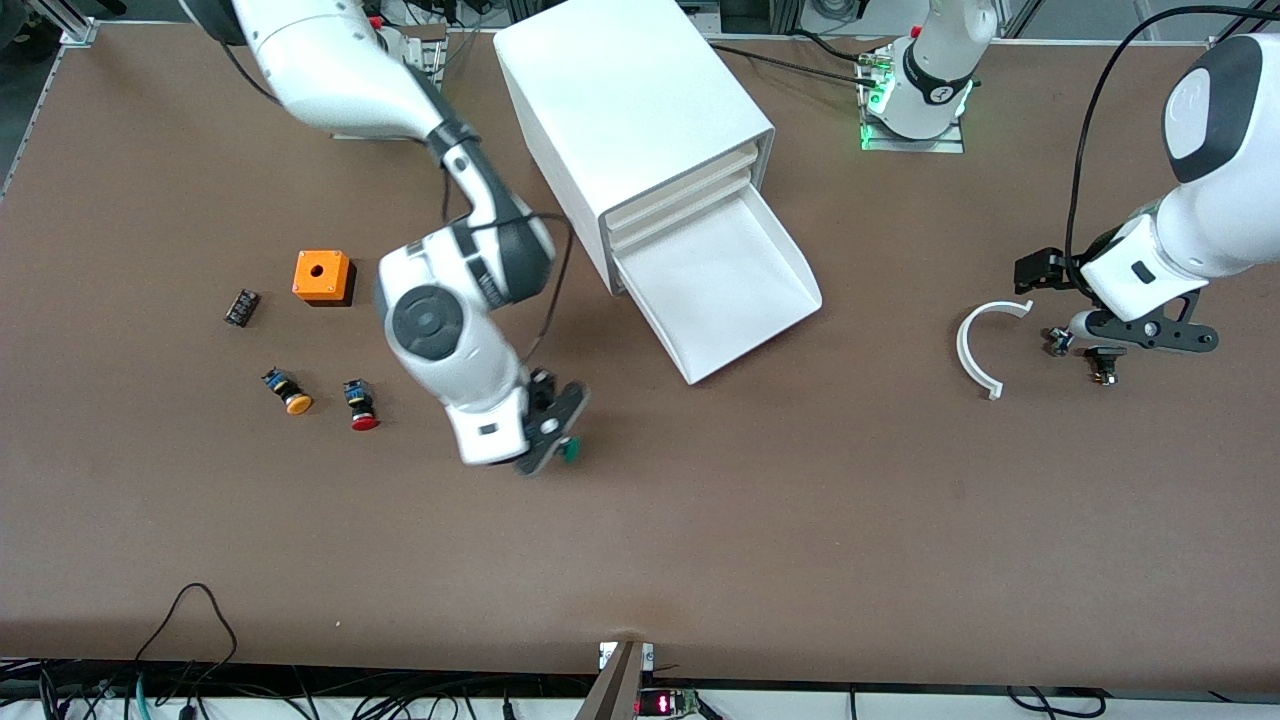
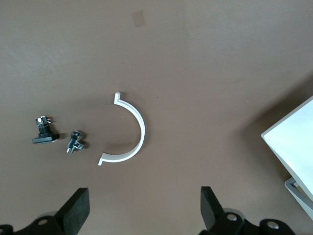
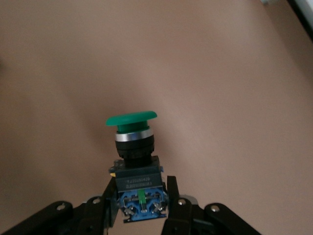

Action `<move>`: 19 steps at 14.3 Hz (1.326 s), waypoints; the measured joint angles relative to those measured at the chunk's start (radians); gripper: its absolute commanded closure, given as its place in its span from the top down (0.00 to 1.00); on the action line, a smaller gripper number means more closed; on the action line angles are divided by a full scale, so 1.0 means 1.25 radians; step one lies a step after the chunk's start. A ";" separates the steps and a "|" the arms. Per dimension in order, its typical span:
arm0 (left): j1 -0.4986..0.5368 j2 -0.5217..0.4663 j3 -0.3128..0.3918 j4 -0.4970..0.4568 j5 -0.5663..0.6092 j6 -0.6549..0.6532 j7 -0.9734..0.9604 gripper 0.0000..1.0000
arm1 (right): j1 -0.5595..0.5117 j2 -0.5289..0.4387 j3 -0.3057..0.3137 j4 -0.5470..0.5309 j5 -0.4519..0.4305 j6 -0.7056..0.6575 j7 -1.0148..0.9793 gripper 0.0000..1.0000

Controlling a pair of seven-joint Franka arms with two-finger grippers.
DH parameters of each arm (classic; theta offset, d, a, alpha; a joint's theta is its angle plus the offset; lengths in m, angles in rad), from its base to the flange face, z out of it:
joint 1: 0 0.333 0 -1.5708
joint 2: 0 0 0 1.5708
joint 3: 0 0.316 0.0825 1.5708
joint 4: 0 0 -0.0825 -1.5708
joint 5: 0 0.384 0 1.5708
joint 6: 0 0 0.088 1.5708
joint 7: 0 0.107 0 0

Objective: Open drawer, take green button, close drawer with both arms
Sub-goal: 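Lift the green button out of the drawer with the right gripper, then set the green button beside the red button while the left gripper reaches the drawer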

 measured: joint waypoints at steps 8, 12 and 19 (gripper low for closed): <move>-0.065 0.145 -0.020 -0.001 -0.043 0.160 -0.239 1.00 | -0.066 -0.094 -0.010 -0.313 0.000 0.055 0.284 0.22; -0.118 0.225 -0.040 -0.077 -0.096 0.384 -0.383 1.00 | -0.063 -0.136 -0.009 -0.462 0.000 0.113 0.323 0.29; -0.239 0.295 -0.058 -0.145 -0.098 0.557 -0.597 1.00 | -0.081 -0.209 -0.013 -0.516 0.002 0.150 0.418 1.00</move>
